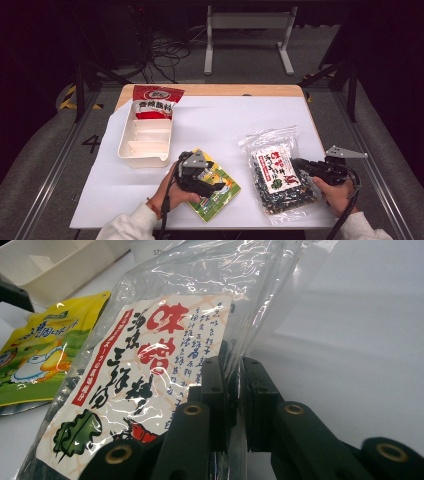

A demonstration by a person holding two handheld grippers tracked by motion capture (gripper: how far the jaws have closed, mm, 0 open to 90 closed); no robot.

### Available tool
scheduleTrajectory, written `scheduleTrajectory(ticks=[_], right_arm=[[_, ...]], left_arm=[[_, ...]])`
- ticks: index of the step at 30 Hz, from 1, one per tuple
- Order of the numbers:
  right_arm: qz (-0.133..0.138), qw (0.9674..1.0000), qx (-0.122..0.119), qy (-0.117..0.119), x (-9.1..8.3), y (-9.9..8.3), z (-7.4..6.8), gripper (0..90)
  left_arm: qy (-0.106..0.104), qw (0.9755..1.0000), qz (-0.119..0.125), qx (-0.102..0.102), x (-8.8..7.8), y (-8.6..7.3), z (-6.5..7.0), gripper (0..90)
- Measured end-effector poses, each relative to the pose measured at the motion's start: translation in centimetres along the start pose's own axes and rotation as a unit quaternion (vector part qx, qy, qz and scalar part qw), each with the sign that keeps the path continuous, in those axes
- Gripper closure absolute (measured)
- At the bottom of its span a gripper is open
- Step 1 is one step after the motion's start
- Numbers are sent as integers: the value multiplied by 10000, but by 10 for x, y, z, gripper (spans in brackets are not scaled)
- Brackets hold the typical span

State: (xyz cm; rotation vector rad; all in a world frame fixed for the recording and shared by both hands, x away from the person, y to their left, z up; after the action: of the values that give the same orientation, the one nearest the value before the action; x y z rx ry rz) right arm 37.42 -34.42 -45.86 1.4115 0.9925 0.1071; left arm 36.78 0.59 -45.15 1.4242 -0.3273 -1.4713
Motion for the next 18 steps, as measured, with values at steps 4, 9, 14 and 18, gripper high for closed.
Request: scheduleTrajectory(ticks=[4, 9, 14, 18], right_arm=[[101, 9999, -117, 11, -3, 3, -2, 811], [225, 9995, -191, 85, -5, 4, -3, 812], [323, 9990, -277, 117, -7, 7, -6, 811], [385, 9986, -331, 157, -8, 8, -7, 811]], left_arm=[[-97, 9999, -3, 61, 16, 15, 6, 194], [-279, 9996, -87, -29, 34, 17, 10, 193], [-405, 9988, -176, -194, 52, 26, 16, 187], [-388, 9982, -155, -430, 64, 35, 15, 163]])
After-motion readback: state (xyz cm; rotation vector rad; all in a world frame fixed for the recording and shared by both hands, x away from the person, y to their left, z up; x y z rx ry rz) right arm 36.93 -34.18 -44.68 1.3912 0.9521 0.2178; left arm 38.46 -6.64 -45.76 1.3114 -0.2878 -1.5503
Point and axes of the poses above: each handheld gripper's, and its own axes: x roughly forward along the jaws, y roughly out of its top, z roughly to its right, the point moved 5 cm from there along x, roughly forward along the jaws, and after that the axes turned 8 degrees about -x, right-handed, at the moved point
